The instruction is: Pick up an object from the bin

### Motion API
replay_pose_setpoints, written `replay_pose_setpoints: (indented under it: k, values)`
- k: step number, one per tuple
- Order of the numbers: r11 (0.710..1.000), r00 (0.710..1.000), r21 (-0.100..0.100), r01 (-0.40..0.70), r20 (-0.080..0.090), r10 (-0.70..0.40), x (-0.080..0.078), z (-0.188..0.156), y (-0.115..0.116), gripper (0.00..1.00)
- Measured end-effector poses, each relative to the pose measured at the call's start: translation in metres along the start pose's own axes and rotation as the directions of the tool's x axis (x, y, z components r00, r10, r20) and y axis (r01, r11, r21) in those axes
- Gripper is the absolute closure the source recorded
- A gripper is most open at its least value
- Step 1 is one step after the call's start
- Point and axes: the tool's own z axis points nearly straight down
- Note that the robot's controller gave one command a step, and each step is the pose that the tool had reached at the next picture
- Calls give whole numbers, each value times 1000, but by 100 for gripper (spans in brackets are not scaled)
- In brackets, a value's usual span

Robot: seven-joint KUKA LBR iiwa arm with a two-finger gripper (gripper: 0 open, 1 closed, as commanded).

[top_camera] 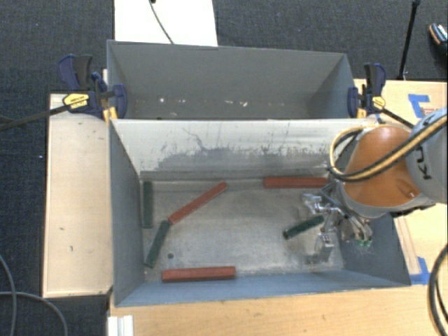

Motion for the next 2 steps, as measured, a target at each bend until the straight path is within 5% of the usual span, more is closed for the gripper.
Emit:
replay_pose_setpoints:
  k: [1, 2]
  values:
    - [1000, 1000, 0, 2, 2, -2, -1, 0, 0, 0]
    - [1000, 1000, 0, 3, 1, -3, -1, -1, 0, 100]
